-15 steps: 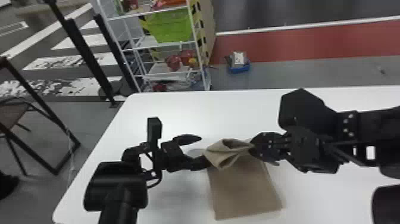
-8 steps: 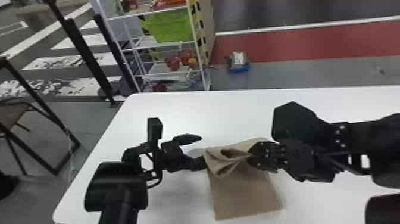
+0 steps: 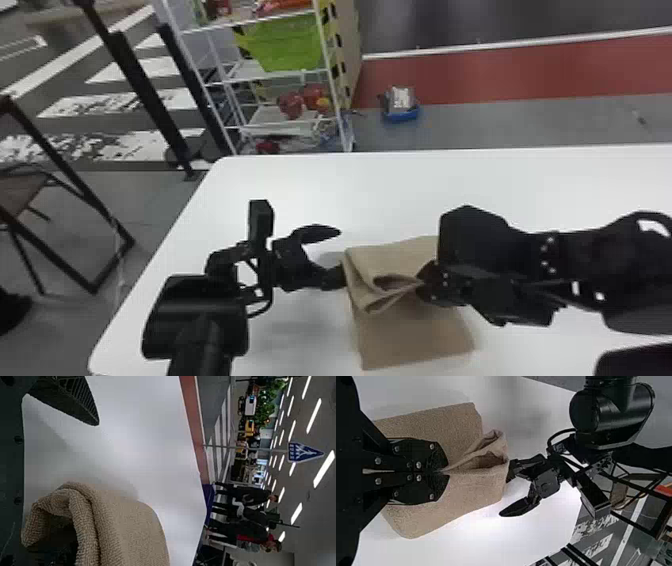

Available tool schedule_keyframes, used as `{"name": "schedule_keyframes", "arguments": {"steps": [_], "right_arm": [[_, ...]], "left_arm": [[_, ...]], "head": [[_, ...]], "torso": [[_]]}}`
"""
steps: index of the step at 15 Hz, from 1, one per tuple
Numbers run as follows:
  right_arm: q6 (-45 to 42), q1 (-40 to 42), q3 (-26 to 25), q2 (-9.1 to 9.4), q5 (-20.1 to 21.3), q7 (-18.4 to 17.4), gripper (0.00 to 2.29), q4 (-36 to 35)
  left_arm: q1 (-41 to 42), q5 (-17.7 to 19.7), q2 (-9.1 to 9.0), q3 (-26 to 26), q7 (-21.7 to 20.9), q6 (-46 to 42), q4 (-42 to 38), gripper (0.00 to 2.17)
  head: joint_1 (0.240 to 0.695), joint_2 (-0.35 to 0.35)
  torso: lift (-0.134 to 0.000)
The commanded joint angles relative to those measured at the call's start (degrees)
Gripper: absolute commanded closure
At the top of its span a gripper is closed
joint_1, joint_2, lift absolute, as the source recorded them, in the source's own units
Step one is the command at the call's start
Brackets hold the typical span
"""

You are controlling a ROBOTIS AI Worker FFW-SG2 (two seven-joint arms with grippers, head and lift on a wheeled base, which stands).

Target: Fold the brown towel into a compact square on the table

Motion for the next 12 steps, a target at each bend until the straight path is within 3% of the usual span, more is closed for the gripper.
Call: {"name": "schedule_keyframes", "arguments": {"steps": [1, 7, 12], "right_arm": [[-0.03, 1.04, 0.53, -0.75, 0.41, 0.19, 1.29, 0.10], [-0.38, 2.09, 1.15, -2.16, 1.38, 0.19, 1.29, 0.72], [-0.21, 2.09, 2.38, -2.16, 1.55, 0.19, 1.29, 0.63]], "left_arm": [[0.00, -0.09, 0.00, 0.05, 0.04, -0.37, -0.01, 0.04], [0.00, -0.71, 0.09, 0.05, 0.13, -1.60, 0.52, 0.04], [0.09, -0.79, 0.18, 0.05, 0.21, -1.95, 0.69, 0.04]], "head": [[0.695, 0.287], [0.695, 0.284], [0.695, 0.285]], "torso": [[-0.134], [-0.134], [-0.134]]}}
